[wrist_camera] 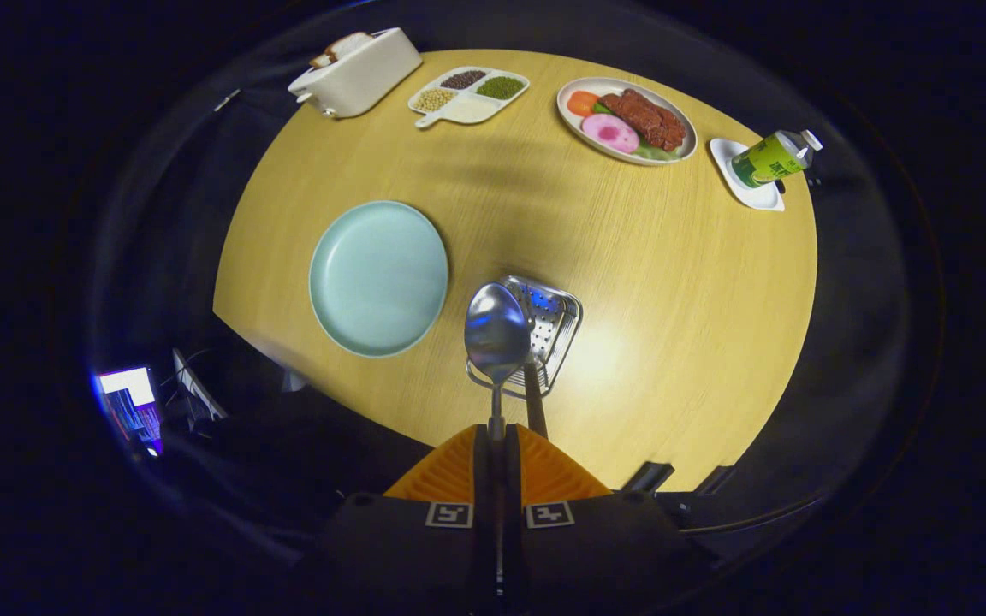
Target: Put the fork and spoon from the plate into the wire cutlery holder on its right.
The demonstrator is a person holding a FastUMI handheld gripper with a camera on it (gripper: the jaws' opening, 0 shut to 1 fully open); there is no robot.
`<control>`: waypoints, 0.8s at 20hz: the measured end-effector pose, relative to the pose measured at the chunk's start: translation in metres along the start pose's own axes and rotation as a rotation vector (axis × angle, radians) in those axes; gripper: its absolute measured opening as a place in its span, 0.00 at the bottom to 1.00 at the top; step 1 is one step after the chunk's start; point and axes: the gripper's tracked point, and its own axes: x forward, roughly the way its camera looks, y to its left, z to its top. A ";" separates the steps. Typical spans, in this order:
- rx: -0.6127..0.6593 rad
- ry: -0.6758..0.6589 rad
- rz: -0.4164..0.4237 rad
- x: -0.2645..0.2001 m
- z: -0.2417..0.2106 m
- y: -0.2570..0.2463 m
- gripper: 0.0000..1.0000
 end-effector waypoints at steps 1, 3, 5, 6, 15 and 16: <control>-0.012 0.042 -0.013 0.002 -0.003 -0.003 0.08; -0.036 0.114 -0.036 0.007 -0.005 -0.009 0.08; -0.045 0.178 -0.046 0.010 -0.003 -0.010 0.08; -0.047 0.208 -0.050 0.012 -0.001 -0.010 0.08; -0.062 0.382 -0.112 0.047 0.026 -0.009 0.08; -0.063 0.394 -0.117 0.048 0.027 -0.009 0.08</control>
